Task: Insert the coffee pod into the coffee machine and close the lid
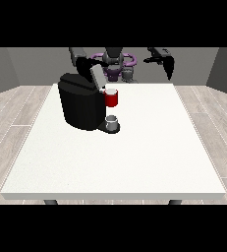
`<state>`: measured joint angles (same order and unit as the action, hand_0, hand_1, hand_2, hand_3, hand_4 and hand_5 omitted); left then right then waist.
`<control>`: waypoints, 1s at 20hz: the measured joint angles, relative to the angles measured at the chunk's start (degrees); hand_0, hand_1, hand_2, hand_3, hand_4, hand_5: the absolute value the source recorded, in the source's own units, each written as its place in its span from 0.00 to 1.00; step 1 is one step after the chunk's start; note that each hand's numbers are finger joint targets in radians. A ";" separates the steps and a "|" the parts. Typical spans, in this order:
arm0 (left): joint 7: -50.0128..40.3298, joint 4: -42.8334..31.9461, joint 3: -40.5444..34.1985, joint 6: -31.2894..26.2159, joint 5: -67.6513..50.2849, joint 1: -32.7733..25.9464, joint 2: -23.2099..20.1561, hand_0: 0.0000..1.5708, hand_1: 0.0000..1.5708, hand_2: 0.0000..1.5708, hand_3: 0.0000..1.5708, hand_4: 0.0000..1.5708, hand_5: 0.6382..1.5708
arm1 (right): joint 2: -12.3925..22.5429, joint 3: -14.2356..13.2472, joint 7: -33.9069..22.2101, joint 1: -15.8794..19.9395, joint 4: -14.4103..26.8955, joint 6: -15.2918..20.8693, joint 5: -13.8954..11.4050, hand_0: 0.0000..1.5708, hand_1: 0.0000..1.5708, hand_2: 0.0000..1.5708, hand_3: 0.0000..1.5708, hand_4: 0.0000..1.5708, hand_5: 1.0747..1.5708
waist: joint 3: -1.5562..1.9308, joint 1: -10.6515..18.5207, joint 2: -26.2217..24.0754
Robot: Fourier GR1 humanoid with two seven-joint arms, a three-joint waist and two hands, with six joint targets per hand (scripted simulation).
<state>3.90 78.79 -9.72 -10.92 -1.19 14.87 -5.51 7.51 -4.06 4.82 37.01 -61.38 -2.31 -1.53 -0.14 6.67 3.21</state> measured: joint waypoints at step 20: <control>2.67 -3.35 -0.72 -0.03 -1.53 0.95 -2.11 0.00 0.00 0.00 0.00 0.00 1.00 | -1.53 3.29 -1.91 9.34 4.14 0.26 -6.14 0.00 0.00 0.00 0.00 0.05 1.00 | 0.13 0.94 1.68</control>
<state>6.57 75.44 -10.44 -10.94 -2.73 15.82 -7.62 5.98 -0.77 2.92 46.34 -57.23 -2.06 -7.68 -0.01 7.60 4.89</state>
